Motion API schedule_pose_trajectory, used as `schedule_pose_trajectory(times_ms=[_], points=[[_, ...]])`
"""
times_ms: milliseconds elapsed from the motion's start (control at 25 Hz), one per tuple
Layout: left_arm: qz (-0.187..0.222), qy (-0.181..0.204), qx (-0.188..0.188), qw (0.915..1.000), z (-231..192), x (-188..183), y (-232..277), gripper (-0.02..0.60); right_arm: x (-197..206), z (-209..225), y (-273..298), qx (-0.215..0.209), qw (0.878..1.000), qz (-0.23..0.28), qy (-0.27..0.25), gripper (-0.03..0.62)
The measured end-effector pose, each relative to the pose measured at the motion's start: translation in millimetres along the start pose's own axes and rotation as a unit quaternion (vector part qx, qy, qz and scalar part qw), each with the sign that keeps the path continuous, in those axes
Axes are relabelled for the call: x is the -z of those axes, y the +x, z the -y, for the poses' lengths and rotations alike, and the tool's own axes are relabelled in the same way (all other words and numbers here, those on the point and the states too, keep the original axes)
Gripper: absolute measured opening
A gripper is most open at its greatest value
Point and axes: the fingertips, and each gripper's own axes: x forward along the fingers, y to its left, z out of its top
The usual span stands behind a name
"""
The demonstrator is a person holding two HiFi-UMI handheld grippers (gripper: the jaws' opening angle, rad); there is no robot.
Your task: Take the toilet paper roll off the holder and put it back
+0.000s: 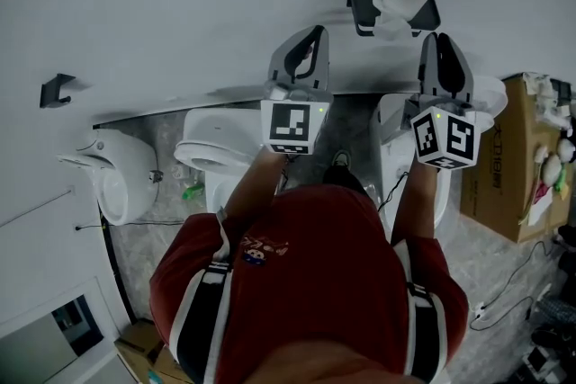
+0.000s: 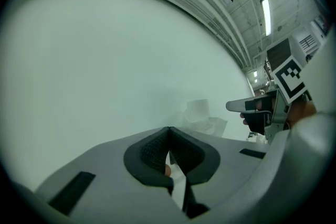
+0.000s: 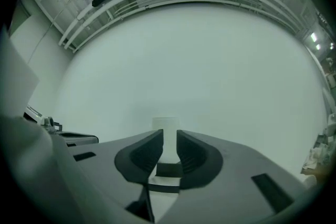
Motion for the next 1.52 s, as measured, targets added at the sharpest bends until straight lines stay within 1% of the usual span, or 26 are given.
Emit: schedule_pose_trajectory(times_ms=[120,200,400,480,560,720,920,1000,1080,1160,1520], points=[[-0.005,0.001,-0.011,0.9999,-4.9,3.3,7.4,0.018,0.4,-4.0,18.5,-0.028,1.0,-0.007,-0.002,0.185],[-0.007,0.002,-0.018,0.9998,-7.8,4.2,10.7,0.018,1.2,-7.5,29.9,-0.045,0.999,-0.015,-0.006,0.245],[-0.01,0.003,-0.034,0.9994,-15.6,6.4,19.1,0.018,9.9,-14.6,57.7,-0.068,0.996,-0.046,-0.026,0.364],[-0.012,0.004,-0.041,0.9991,-19.7,7.1,21.3,0.018,11.3,-17.7,67.6,-0.075,0.995,-0.053,-0.032,0.383],[-0.015,0.004,-0.049,0.9987,-24.3,8.8,22.9,0.018,13.1,-20.1,77.5,-0.081,0.994,-0.06,-0.038,0.391],[-0.02,0.005,-0.063,0.9978,-31.4,13.4,23.5,0.018,14.8,-19.8,92.0,-0.079,0.993,-0.068,-0.053,0.396],[-0.025,0.005,-0.077,0.9967,-37.4,18.1,22.2,0.018,22.1,-19.1,103.0,-0.08,0.992,-0.084,-0.055,0.394],[-0.026,0.004,-0.08,0.9964,-38.9,19.1,22.1,0.018,23.5,-17.6,105.0,-0.075,0.992,-0.085,-0.058,0.379],[-0.026,0.004,-0.082,0.9963,-39.4,19.2,21.3,0.018,22.7,-15.1,104.8,-0.067,0.992,-0.083,-0.06,0.34],[-0.026,0.003,-0.083,0.9962,-39.8,19.7,19.8,0.018,22.5,-14.8,103.9,-0.065,0.993,-0.082,-0.061,0.328],[-0.022,-0.001,-0.079,0.9966,-38.9,18.7,17.8,0.018,22.5,-17.8,101.1,-0.066,0.993,-0.075,-0.059,0.314]])
